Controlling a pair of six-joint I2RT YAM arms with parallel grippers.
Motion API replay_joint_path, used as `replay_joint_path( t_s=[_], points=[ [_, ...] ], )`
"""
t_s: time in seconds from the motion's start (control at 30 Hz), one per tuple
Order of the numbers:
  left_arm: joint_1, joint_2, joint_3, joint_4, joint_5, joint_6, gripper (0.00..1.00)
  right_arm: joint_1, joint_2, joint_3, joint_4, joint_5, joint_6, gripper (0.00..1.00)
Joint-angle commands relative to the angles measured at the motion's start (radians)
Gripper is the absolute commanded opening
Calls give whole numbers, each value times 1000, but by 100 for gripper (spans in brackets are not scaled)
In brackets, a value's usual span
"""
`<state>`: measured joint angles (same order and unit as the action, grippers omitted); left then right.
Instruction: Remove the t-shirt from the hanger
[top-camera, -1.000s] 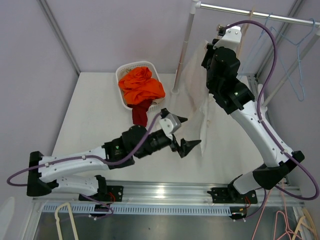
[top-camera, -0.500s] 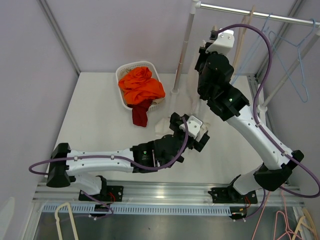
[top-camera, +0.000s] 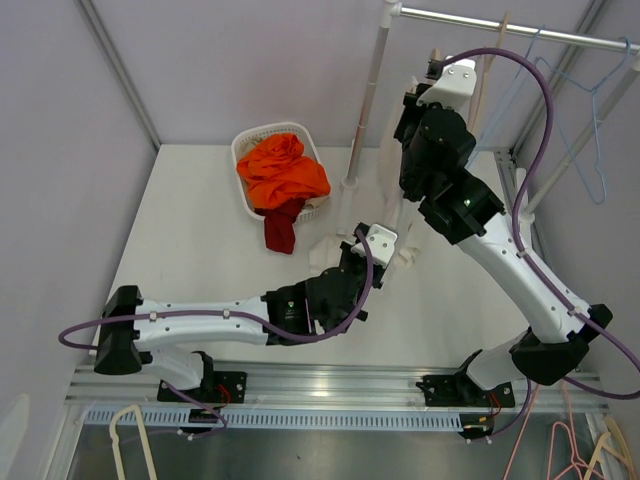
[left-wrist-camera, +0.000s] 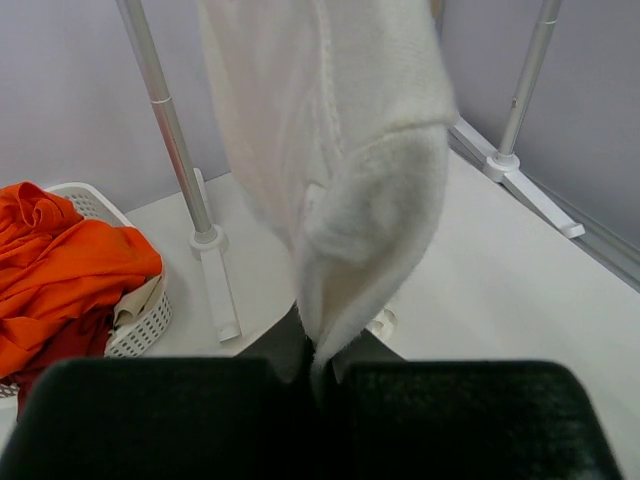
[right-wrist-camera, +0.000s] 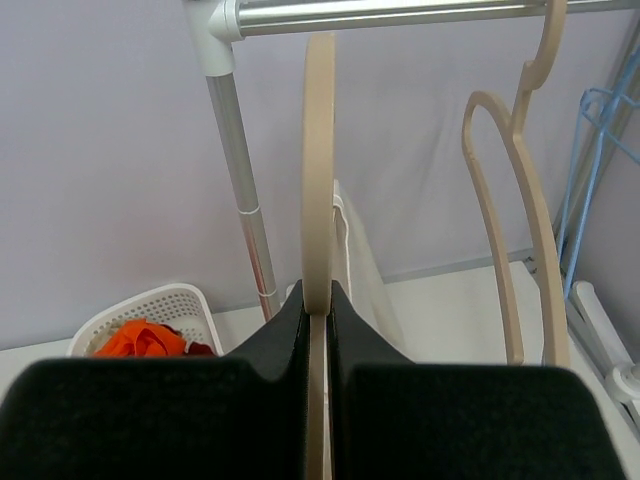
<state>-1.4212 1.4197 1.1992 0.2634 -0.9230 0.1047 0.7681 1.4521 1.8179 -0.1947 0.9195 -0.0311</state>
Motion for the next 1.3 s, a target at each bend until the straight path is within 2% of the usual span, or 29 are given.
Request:
replay_joint_path(
  t_s=[0.0,0.17,0.7,0.9,1.1,1.27],
  points=[
    [-16,-25,39,-15,-39,-25,1,7,-3,41,145,25,-33,0],
    [-71,-80,22,-27,-77,-13,1,-35,66,61,239,19,-105,0],
    [-220,-286,-90,-135,-180,-69,1,-165,246,256,158,-73,-75,0],
    [-258,-346,-150,-250,-178,-215,1,-213,278,307,123,-103,-58,0],
    [-298,-369,-243,-197,-185,-269,1,-257,300,346,91,-139,-29,0],
    [-298,-341,-247,-210,-177,-287,1,-260,306,368,71,-148,-17,0]
  ],
)
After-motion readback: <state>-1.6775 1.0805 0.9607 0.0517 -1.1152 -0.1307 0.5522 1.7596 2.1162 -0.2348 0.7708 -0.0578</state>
